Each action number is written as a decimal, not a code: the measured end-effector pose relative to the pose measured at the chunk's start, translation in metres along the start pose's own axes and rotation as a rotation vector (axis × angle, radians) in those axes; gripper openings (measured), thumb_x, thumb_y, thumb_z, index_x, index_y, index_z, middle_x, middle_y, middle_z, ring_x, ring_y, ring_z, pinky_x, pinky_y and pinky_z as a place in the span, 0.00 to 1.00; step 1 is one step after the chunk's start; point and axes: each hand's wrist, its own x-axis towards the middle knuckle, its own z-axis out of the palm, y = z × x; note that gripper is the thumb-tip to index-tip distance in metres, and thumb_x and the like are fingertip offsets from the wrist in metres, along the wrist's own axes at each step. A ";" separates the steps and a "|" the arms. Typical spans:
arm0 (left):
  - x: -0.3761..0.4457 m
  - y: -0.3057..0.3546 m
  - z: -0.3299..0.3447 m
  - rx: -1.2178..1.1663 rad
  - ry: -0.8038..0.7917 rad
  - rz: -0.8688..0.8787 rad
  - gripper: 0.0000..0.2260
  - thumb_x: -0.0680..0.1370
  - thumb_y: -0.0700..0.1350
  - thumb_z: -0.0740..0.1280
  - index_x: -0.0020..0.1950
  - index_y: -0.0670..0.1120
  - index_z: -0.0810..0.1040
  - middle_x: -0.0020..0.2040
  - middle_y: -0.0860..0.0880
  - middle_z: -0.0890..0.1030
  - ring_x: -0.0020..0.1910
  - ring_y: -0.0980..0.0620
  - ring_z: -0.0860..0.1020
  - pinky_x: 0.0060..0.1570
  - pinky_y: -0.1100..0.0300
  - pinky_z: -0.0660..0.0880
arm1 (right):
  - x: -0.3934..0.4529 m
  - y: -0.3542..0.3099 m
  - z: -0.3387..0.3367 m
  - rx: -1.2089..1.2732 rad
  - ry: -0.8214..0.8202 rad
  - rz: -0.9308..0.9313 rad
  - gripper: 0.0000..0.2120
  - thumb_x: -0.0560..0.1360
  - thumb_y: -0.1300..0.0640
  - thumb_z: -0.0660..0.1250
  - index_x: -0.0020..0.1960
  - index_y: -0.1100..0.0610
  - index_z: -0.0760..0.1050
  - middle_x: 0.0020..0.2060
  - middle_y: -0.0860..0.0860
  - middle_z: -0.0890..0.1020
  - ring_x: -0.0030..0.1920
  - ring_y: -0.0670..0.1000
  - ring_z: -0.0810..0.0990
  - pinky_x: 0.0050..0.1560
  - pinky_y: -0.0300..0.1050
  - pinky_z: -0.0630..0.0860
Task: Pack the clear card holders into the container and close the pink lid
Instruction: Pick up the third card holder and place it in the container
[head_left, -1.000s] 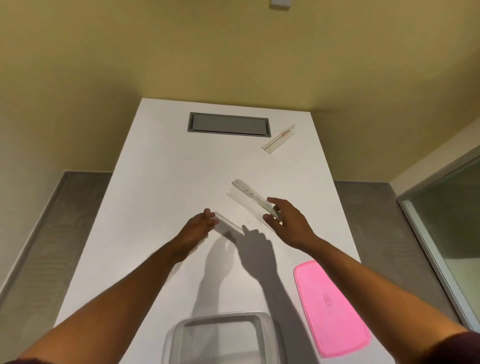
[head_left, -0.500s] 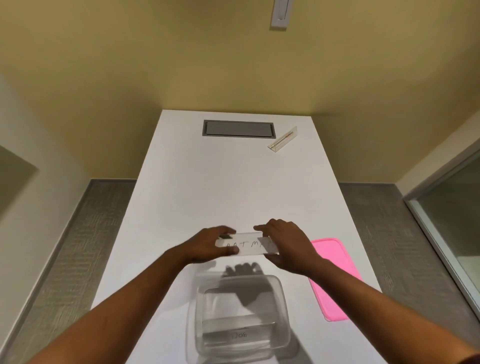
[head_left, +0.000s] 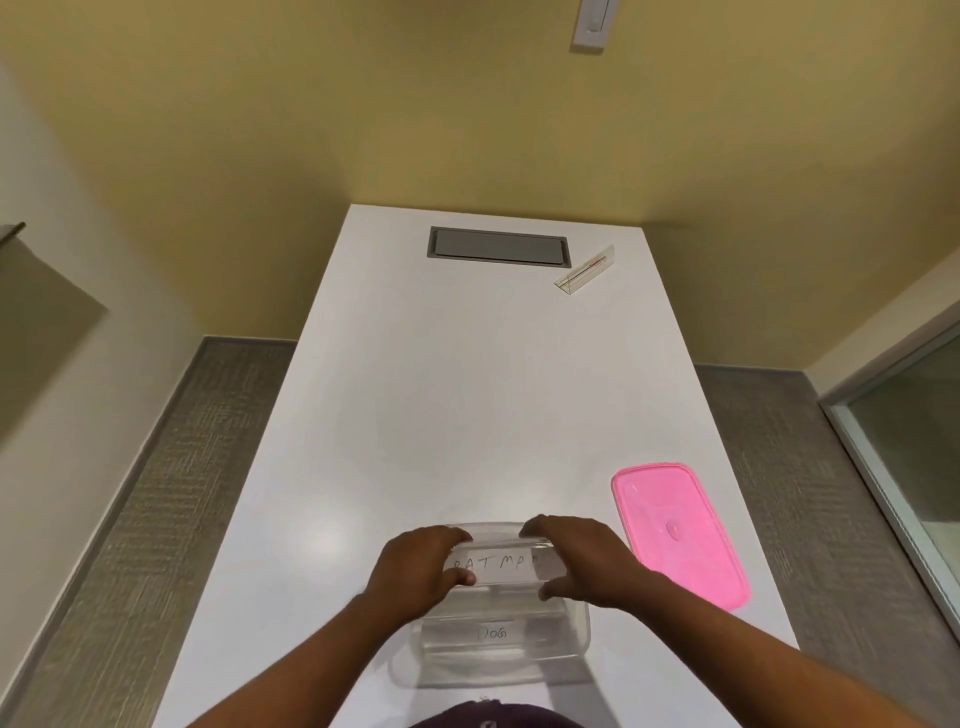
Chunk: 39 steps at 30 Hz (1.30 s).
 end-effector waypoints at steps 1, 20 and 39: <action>-0.001 0.000 0.006 0.049 0.021 0.009 0.23 0.73 0.62 0.69 0.66 0.57 0.76 0.60 0.55 0.82 0.59 0.51 0.79 0.57 0.56 0.73 | 0.000 -0.002 0.003 -0.009 -0.017 0.011 0.35 0.67 0.43 0.79 0.69 0.42 0.67 0.63 0.42 0.80 0.60 0.50 0.79 0.57 0.47 0.74; 0.024 -0.004 0.061 0.484 -0.133 -0.094 0.26 0.43 0.33 0.79 0.39 0.43 0.82 0.32 0.46 0.81 0.28 0.47 0.80 0.23 0.57 0.73 | 0.031 -0.010 0.072 -0.174 0.007 0.096 0.24 0.73 0.66 0.70 0.68 0.57 0.75 0.59 0.56 0.81 0.55 0.59 0.82 0.41 0.53 0.82; 0.042 0.003 0.036 0.234 -0.097 -0.080 0.07 0.74 0.40 0.69 0.51 0.49 0.80 0.47 0.50 0.82 0.45 0.47 0.82 0.40 0.54 0.78 | 0.042 -0.021 0.053 -0.108 0.035 0.183 0.18 0.76 0.51 0.72 0.64 0.54 0.78 0.57 0.51 0.83 0.58 0.55 0.81 0.54 0.50 0.79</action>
